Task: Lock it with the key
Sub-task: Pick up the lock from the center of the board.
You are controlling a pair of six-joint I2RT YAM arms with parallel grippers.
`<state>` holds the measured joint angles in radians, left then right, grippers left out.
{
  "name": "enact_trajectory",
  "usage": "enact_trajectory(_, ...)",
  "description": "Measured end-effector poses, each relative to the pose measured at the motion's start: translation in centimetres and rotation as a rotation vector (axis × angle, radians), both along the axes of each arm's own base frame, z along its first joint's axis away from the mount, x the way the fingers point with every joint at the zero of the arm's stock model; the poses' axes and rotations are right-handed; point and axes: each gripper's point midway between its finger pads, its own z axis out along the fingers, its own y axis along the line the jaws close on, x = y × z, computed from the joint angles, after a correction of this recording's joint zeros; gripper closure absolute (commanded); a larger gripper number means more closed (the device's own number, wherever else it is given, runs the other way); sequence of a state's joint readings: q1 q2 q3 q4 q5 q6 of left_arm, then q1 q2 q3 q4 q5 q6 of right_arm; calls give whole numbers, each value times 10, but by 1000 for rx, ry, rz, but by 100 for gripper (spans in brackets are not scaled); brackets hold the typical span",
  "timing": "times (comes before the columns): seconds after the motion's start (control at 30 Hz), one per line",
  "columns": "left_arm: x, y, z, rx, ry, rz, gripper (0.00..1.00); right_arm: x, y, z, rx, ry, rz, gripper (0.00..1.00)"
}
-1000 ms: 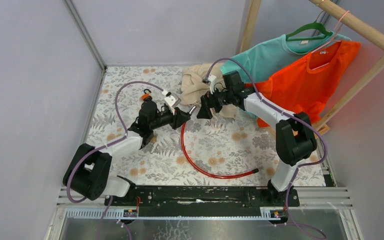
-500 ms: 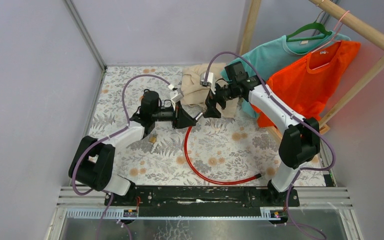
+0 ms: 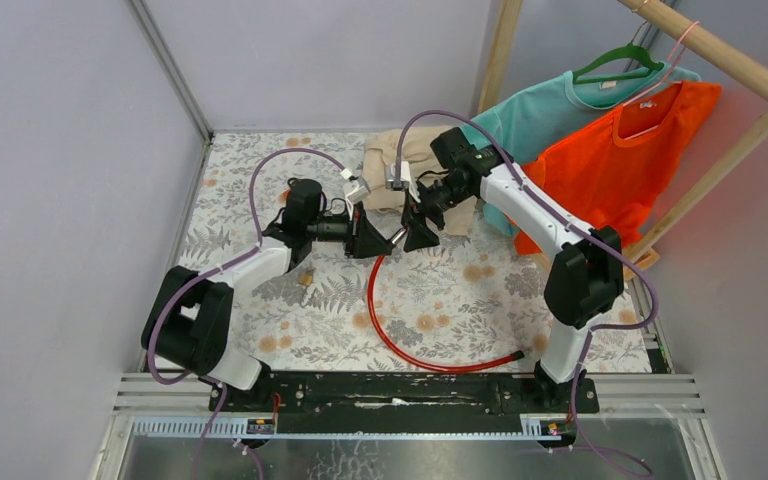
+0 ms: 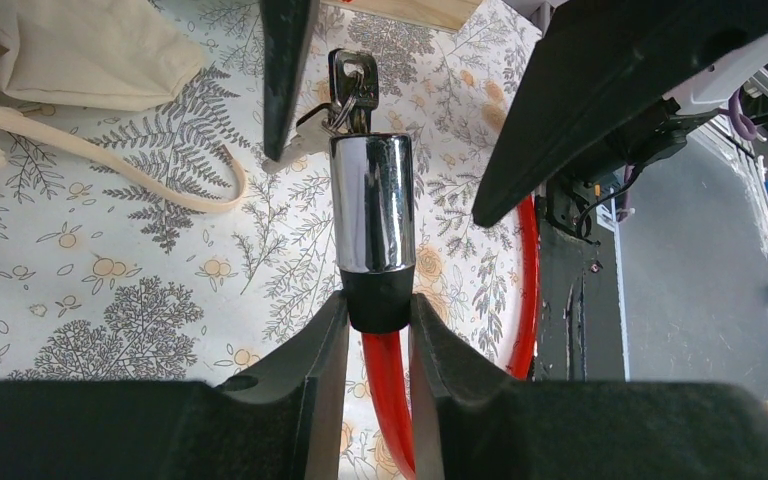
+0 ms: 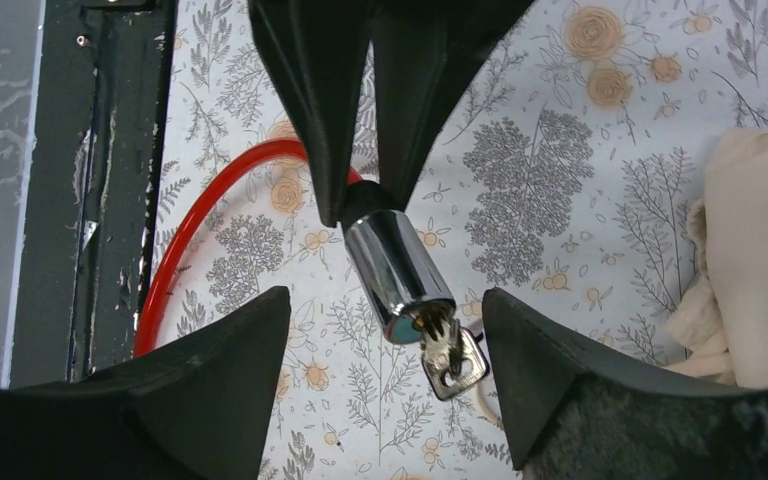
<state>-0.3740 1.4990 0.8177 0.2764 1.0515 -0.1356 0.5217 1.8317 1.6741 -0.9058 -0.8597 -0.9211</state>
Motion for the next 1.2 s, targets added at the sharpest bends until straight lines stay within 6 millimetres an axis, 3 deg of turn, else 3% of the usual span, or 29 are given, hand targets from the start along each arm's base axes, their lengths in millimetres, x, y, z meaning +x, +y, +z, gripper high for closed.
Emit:
enact_trajectory(0.1,0,0,-1,1,1,-3,100,-6,4,0,7,7,23,34)
enact_trajectory(0.43,-7,1,-5,9,14,-32,98,-10,6,-4,2,38,29,84)
enact_trajectory(0.5,-7,1,-6,12,16,-32,94,-10,6,-6,-5,54,23,90)
enact_trajectory(0.6,-7,1,-7,14,17,-30,78,-9,7,-7,-17,87,-3,100)
enact_trajectory(0.87,14,7,1,55,-118,72,44,3,10,-4,-97,230,-198,100)
enact_trajectory(1.0,27,11,9,97,-255,131,36,11,16,-5,-142,349,-290,100)
enact_trajectory(1.2,30,5,3,159,-362,132,30,6,19,-17,-211,514,-385,100)
